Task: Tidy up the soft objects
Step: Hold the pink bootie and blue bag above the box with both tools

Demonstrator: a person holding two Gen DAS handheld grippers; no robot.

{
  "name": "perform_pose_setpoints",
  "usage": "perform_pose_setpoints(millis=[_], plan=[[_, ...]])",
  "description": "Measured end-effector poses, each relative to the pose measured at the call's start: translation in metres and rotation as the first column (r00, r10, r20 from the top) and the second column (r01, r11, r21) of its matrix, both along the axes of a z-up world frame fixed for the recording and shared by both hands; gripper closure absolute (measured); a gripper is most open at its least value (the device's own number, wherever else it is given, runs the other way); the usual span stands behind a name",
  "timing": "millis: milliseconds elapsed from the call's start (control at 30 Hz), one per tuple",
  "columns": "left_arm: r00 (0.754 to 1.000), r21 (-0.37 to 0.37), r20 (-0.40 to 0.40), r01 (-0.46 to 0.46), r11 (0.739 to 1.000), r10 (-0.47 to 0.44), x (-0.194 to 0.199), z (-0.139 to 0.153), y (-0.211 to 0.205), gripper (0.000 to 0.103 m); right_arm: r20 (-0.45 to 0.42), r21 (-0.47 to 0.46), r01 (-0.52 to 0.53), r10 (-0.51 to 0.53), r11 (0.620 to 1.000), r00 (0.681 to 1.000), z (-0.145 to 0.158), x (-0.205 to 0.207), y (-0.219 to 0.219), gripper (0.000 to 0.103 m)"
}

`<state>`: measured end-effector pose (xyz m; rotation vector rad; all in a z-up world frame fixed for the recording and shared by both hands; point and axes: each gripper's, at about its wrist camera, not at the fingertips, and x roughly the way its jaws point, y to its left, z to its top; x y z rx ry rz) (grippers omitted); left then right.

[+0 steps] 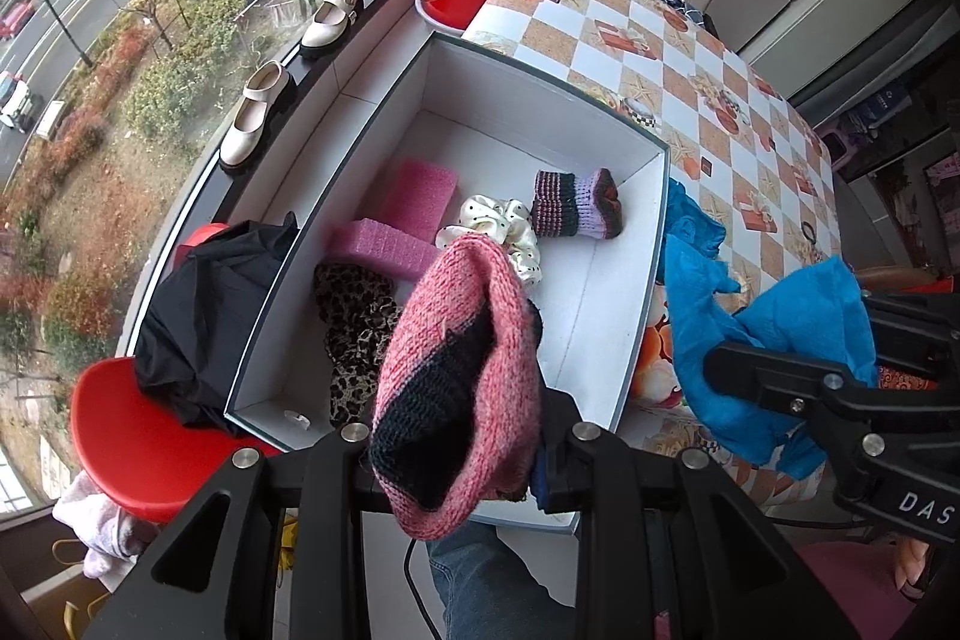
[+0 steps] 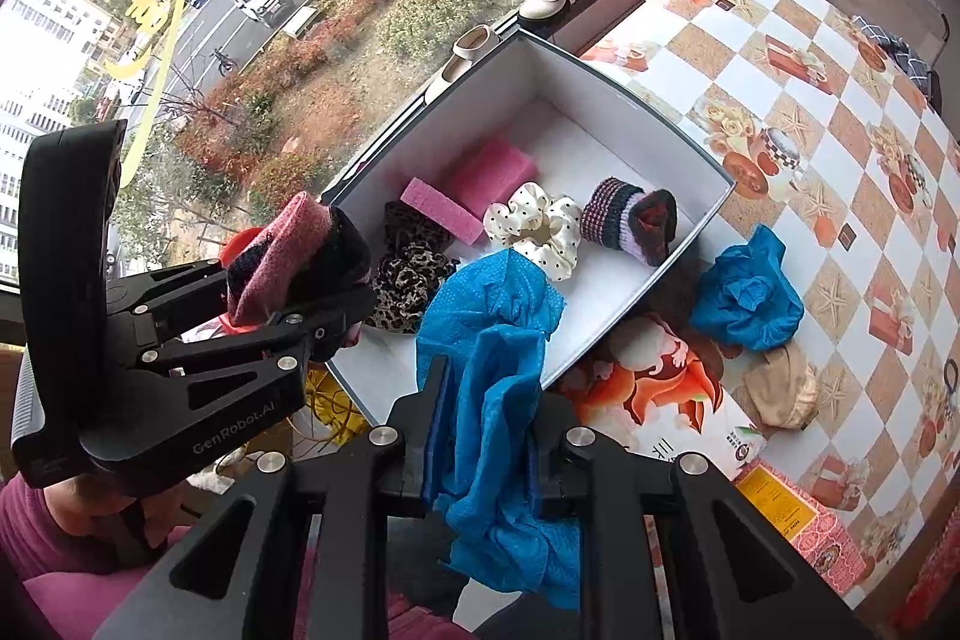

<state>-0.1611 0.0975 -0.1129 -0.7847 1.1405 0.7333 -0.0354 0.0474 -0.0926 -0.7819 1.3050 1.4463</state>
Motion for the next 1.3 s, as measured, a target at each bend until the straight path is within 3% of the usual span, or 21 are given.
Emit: perform_pose_setpoints(millis=[1300], plan=[[0.998, -0.051, -0.067, -0.001, 0.999, -0.002, 0.007, -0.030, 0.007, 0.071, -0.019, -0.034, -0.019, 0.019, 0.999, 1.000, -0.025, -0.006, 0.037, 0.082]])
